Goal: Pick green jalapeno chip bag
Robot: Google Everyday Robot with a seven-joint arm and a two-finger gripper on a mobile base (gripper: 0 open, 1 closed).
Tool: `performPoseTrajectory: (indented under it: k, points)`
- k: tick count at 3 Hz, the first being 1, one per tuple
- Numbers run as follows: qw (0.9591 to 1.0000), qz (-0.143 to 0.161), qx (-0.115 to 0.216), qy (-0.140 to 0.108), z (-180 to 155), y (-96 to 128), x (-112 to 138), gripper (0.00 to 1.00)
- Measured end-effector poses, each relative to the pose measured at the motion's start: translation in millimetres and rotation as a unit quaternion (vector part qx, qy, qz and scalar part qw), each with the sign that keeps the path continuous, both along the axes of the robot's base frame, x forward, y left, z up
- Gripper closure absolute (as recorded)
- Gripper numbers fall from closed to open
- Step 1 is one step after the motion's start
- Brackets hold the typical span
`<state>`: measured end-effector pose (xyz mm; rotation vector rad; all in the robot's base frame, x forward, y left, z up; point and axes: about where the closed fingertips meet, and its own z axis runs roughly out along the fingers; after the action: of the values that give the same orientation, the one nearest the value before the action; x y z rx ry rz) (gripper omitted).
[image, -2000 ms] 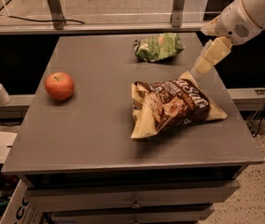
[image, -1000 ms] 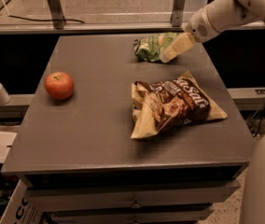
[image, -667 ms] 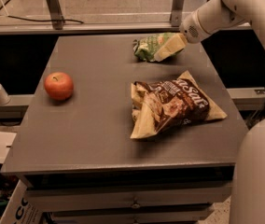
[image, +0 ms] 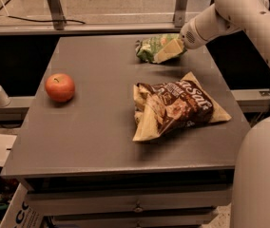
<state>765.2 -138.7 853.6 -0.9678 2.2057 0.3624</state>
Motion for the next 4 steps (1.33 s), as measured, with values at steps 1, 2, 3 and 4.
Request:
performPoseTrajectory:
  k: [1,2,3,4]
  points:
    - [0.9999,-0.011,0.008,-0.005,0.4,-1.2,0.2,0.41]
    - [0.9997,-0.013,0.014,-0.013,3.9,-3.7,-3.0,0.64]
    - [0.9996,-0.002,0.023,-0.016,8.9,1.3,-12.2,0.87]
    - [0.9986,0.015,0.048,-0.015,20.6,13.2,-26.5,1.0]
